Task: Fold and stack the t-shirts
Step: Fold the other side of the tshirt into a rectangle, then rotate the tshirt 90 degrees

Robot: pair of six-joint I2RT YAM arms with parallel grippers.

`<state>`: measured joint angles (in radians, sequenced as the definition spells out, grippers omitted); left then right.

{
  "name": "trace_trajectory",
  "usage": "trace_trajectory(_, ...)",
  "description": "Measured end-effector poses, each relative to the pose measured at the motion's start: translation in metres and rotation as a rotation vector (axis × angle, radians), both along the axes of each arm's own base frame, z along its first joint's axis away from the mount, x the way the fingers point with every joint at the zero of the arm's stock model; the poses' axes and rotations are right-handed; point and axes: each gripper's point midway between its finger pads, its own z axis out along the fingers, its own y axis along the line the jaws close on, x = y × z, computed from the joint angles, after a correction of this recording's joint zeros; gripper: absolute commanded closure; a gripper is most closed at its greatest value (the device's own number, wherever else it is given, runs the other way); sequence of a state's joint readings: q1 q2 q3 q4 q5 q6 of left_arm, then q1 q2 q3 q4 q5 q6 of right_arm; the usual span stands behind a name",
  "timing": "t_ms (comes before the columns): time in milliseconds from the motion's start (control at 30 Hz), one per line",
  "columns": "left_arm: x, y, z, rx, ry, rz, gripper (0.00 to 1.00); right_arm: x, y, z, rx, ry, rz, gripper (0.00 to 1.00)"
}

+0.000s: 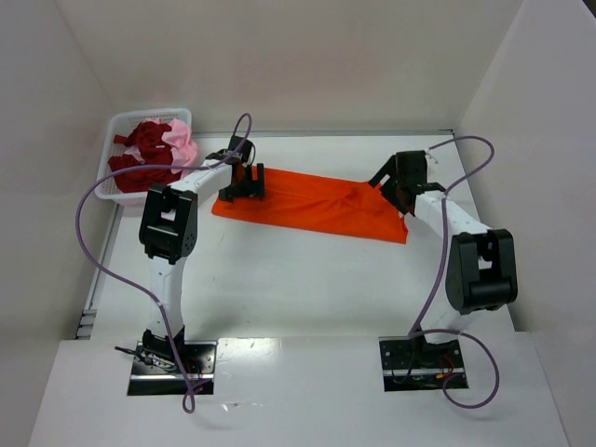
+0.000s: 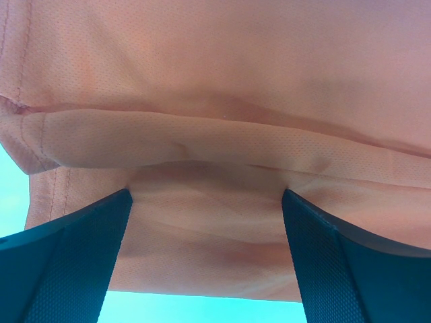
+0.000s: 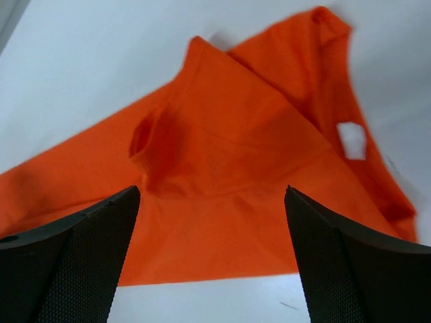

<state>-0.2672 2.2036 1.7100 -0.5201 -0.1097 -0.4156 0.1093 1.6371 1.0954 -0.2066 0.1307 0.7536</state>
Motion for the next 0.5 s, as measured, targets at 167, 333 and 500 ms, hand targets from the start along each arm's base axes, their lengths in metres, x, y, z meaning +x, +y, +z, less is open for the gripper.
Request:
trace_trajectory(167, 0.0, 0.0, 0.0, -0.001, 0.0, 0.0, 0.0, -0.024, -0.02, -0.005, -0.023, 0.053, -0.063, 0.0)
trace_trajectory(333, 0.0, 0.001, 0.0, -0.002, 0.0, 0.005, 0.0, -0.047, -0.028, -0.03, -0.038, 0.147, -0.094, 0.18)
trace_trajectory(500, 0.001, 0.004, 0.001, -0.012, 0.002, 0.013, 0.0, -0.075, -0.031, -0.06, -0.047, 0.252, -0.107, 0.23)
